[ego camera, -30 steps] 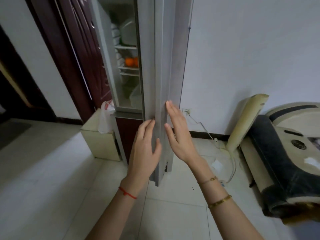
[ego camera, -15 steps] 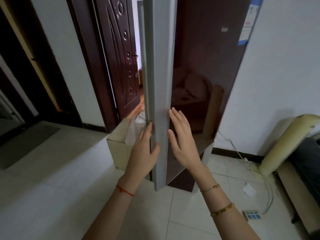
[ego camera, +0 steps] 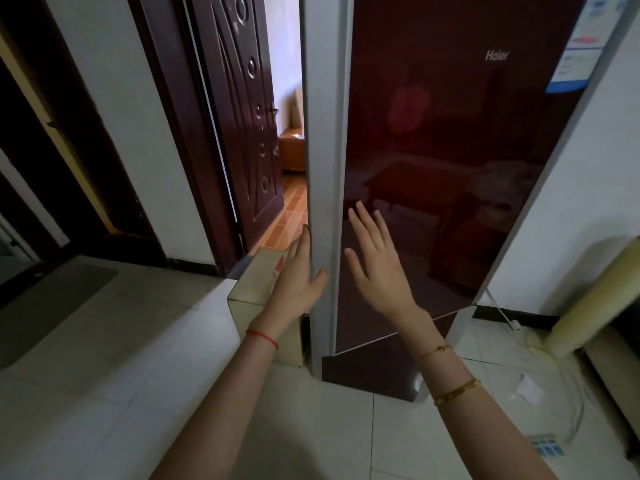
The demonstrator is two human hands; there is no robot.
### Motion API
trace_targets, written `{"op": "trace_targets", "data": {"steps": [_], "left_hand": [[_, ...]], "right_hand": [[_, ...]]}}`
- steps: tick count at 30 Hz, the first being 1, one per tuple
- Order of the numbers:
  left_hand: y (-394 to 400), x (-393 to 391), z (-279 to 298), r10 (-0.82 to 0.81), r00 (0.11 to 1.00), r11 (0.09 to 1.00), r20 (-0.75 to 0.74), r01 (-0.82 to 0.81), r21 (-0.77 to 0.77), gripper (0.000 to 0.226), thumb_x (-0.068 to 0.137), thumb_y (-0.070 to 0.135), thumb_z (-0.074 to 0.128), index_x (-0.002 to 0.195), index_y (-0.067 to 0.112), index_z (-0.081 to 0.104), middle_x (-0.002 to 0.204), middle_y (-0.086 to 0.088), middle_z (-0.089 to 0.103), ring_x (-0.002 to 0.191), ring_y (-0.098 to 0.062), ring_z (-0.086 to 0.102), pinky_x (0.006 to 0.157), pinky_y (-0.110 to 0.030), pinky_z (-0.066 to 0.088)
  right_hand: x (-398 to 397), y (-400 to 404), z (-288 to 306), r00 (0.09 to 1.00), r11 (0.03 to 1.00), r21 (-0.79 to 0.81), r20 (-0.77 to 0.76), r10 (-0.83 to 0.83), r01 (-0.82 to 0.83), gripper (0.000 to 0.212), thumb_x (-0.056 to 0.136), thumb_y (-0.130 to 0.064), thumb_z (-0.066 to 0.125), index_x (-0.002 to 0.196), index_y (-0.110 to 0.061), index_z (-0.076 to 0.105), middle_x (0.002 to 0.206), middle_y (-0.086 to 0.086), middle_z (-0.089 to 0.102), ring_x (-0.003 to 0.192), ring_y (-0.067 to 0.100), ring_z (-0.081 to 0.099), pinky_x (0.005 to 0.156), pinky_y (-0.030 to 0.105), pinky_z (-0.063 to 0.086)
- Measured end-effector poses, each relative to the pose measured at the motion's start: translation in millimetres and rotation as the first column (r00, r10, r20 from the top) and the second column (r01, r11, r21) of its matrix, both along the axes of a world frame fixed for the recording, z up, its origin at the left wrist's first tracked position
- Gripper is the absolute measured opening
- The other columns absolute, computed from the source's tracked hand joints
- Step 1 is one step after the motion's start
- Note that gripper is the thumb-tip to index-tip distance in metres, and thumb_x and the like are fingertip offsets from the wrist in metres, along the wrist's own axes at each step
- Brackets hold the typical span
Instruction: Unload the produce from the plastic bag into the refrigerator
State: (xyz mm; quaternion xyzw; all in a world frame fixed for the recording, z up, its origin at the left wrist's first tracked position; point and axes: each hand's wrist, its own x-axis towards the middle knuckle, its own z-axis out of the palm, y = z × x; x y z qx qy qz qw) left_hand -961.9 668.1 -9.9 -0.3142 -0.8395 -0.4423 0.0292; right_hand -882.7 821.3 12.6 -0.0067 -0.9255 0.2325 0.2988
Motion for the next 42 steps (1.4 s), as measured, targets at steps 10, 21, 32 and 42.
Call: {"op": "trace_targets", "data": {"steps": [10, 21, 32, 42], "left_hand": [[23, -113, 2, -0.071, 0.993, 0.981, 0.095, 0.052, 0.189, 0.072, 0.092, 0.009, 0.055, 0.153, 0.026, 0.021, 0.151, 0.007, 0.041, 0.14, -0.007, 0.037, 0.117, -0.042, 0.034], [66, -218, 2, -0.089, 0.992, 0.972, 0.094, 0.066, 0.226, 0.07, 0.091, 0.007, 0.054, 0.151, 0.03, 0.026, 0.149, 0.011, 0.044, 0.138, -0.004, 0.04, 0.116, -0.038, 0.036], [90, -286, -11, -0.111, 0.993, 0.992, 0.037, 0.108, 0.07, 0.079, 0.092, 0.02, 0.057, 0.155, 0.024, 0.01, 0.16, 0.003, 0.025, 0.147, -0.013, 0.026, 0.118, -0.044, 0.03], [58, -297, -3, -0.164, 0.986, 0.986, -0.043, 0.164, 0.013, 0.072, 0.096, 0.021, 0.055, 0.155, 0.021, 0.013, 0.162, 0.004, 0.017, 0.149, -0.011, 0.017, 0.121, -0.034, 0.021]], "right_hand": [[-110, 17, -6, 0.996, 0.987, 0.131, -0.009, -0.092, 0.092, 0.061, 0.101, -0.028, 0.044, 0.156, -0.02, 0.016, 0.164, -0.009, 0.008, 0.152, 0.02, 0.005, 0.123, 0.047, 0.015], [-199, 56, -11, 0.988, 0.969, 0.199, 0.016, -0.156, 0.15, 0.062, 0.102, -0.03, 0.044, 0.156, -0.019, 0.016, 0.164, -0.007, 0.009, 0.152, 0.014, 0.003, 0.124, 0.042, 0.01], [-245, 68, -7, 0.963, 0.945, 0.21, 0.046, -0.266, 0.251, 0.062, 0.101, -0.035, 0.043, 0.156, -0.021, 0.018, 0.164, -0.01, 0.009, 0.152, 0.012, 0.005, 0.124, 0.042, 0.008], [-247, 51, -8, 0.956, 0.953, 0.096, 0.016, -0.291, 0.289, 0.064, 0.1, -0.034, 0.05, 0.155, -0.021, 0.021, 0.163, -0.006, 0.017, 0.152, 0.014, 0.005, 0.125, 0.042, 0.008]]}}
